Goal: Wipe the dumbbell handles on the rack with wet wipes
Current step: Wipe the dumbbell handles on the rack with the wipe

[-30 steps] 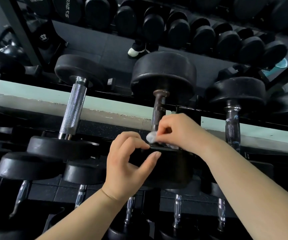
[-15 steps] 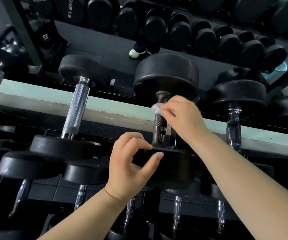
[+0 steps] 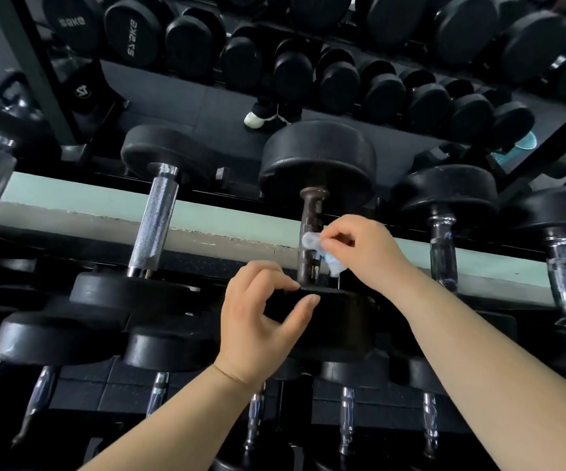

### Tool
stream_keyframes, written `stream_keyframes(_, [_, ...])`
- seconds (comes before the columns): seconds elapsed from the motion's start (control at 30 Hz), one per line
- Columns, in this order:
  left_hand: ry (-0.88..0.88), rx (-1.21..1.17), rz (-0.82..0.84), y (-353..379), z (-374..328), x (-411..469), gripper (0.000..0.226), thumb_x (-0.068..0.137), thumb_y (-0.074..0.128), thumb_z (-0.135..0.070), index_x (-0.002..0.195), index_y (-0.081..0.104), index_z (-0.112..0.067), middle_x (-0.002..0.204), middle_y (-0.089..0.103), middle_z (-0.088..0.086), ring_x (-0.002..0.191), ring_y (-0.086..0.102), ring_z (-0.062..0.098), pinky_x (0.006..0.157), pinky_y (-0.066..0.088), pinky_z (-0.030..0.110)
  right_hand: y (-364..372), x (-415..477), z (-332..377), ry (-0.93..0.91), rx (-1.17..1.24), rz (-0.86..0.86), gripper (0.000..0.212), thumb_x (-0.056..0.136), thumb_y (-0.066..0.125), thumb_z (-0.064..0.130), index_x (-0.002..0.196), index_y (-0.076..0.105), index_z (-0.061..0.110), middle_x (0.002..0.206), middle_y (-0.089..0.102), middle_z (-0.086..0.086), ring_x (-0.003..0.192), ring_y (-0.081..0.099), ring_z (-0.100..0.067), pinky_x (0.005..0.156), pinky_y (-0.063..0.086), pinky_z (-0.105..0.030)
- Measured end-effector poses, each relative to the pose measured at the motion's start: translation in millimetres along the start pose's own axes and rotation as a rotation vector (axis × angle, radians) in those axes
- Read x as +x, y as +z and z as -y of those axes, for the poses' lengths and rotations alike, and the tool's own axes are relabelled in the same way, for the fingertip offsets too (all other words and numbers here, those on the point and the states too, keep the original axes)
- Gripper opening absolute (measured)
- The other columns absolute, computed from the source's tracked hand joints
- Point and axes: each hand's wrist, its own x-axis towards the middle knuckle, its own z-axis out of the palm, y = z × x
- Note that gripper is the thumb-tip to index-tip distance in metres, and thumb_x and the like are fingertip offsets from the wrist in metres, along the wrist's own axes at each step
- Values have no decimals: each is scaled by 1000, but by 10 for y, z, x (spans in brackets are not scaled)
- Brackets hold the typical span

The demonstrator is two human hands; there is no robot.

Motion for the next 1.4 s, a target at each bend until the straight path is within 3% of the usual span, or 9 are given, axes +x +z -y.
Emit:
stream_keyframes(0.13, [-108, -96, 111, -78, -90, 65, 21, 76, 54, -51, 75, 52, -30, 77, 56, -23, 83, 50, -11, 74, 41, 8, -156, -148, 129, 88, 316, -111, 24, 87, 55, 13, 70, 57, 29, 67, 56, 15, 59, 51, 12, 59, 39, -2])
stream_keyframes(0.27, [-263, -291, 77, -186, -280, 329, 9, 81, 50, -40, 89, 53, -40, 91, 59, -18, 86, 54, -11, 74, 39, 2, -160, -267, 227, 98, 545, -8, 24, 83, 56, 16, 65, 62, 31, 65, 57, 14, 69, 53, -5, 76, 46, -31])
stream_keyframes(0.37, [-275, -215, 313, -226, -316, 637, 20, 87, 57, -18, 99, 53, -33, 95, 55, -21, 90, 53, -4, 81, 39, 8, -88, -277, 328, 83, 636, 2, 22, 79, 55, 17, 65, 62, 32, 73, 53, 1, 77, 49, -18, 78, 45, -36])
stream_keyframes(0.57, [-445, -126, 344, -264, -159, 628, 24, 80, 66, -10, 63, 56, -24, 60, 55, -11, 50, 49, -6, 49, 37, 4, 74, -327, 336, 108, 335, -114, 15, 90, 49, 10, 83, 57, 21, 80, 57, 13, 72, 52, 3, 66, 38, -1])
stream_keyframes(0.73, [-610, 11, 148, -376, 151, 682, 23, 83, 64, -21, 66, 49, -19, 60, 50, -6, 52, 44, 7, 44, 35, 10, 272, -412, 170, 267, 294, -322, 15, 91, 44, 20, 89, 59, 19, 82, 58, 8, 70, 50, 1, 59, 40, -8])
stream_keyframes(0.97, [-635, -10, 281, -111, 233, 750, 22, 82, 65, -22, 67, 50, -19, 60, 50, -6, 52, 43, 8, 39, 33, 8, 306, -419, 133, 294, 293, -397, 17, 89, 47, 18, 76, 59, 17, 58, 42, 12, 50, 43, 0, 48, 34, -9])
stream_keyframes(1.1, [-655, -124, 256, 135, 248, 991, 20, 82, 66, -21, 66, 54, -22, 66, 55, -7, 63, 53, 9, 58, 47, 10, 307, -416, 152, 303, 331, -393, 18, 87, 49, 14, 73, 59, 16, 57, 44, 9, 52, 45, 2, 48, 35, -9])
stream_keyframes(1.17, [-685, -231, 251, 254, 255, 1098, 21, 84, 62, -18, 64, 57, -23, 66, 59, -5, 71, 59, 15, 74, 55, 27, 294, -420, 171, 303, 341, -396, 17, 86, 48, 14, 74, 60, 14, 62, 51, 3, 57, 47, -2, 51, 37, -9])
stream_keyframes(1.4, [-550, -183, 601, 143, 233, 1020, 20, 82, 64, -12, 64, 60, -18, 39, 55, -11, 44, 49, -1, 50, 39, 3, 283, -434, 198, 303, 373, -401, 18, 85, 48, 10, 73, 61, 5, 60, 52, 0, 53, 45, -1, 48, 35, -8])
